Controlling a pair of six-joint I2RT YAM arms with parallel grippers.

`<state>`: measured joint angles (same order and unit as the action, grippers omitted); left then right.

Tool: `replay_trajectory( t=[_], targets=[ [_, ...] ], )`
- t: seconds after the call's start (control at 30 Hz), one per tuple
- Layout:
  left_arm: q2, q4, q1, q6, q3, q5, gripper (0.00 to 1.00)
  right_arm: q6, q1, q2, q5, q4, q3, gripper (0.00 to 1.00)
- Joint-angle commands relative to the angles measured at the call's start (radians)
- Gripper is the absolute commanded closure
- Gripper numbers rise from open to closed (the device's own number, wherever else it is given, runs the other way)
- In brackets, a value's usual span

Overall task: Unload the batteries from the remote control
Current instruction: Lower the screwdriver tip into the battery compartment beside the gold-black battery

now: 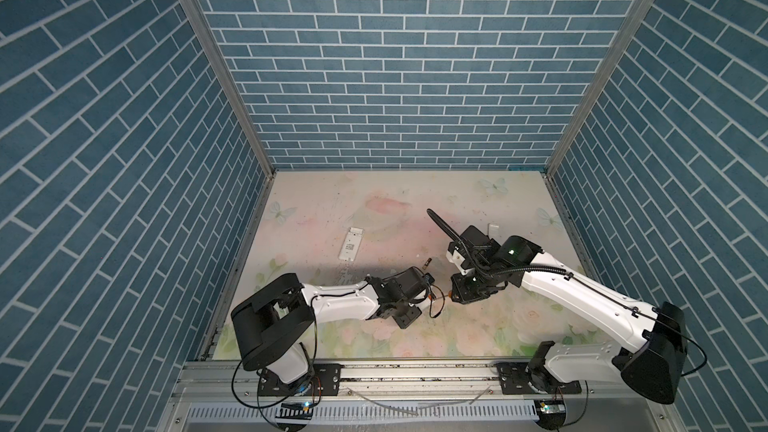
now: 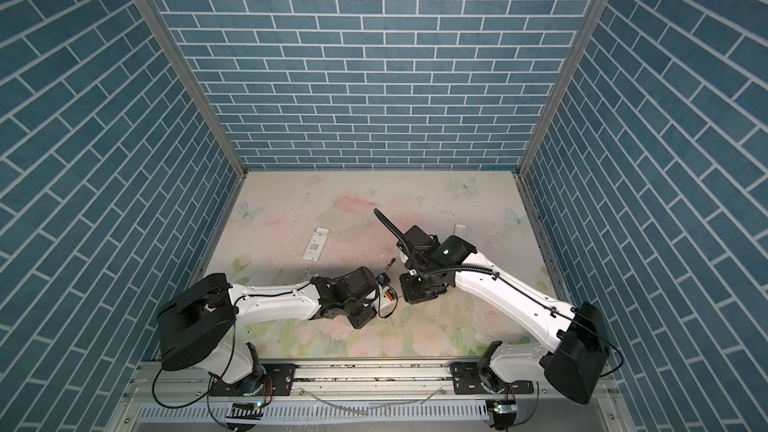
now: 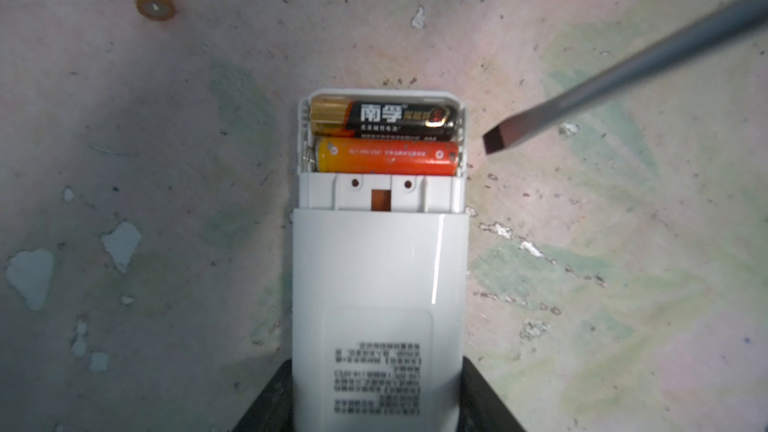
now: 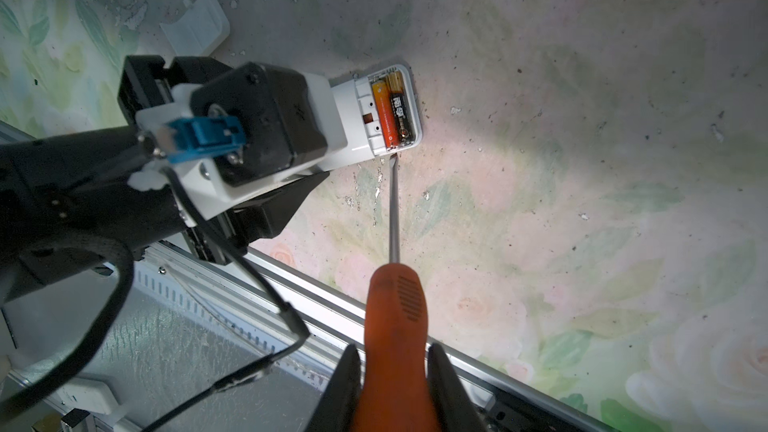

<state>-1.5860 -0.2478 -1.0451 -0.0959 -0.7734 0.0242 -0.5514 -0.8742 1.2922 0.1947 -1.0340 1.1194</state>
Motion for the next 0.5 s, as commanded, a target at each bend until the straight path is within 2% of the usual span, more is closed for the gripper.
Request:
replay_trajectory(
  t=[0.0, 0.47],
  targets=[
    [-0.008, -0.038, 0.003, 0.004, 0.026, 0.040, 0.53, 0.015, 0.010, -0.003, -0.007, 0.002, -0.033, 1.00],
    [-0.017, -0.036, 0.004, 0.004, 0.021, 0.054, 0.54, 0.018, 0.043, -0.006, 0.014, 0.022, -0.031, 1.00]
  ],
)
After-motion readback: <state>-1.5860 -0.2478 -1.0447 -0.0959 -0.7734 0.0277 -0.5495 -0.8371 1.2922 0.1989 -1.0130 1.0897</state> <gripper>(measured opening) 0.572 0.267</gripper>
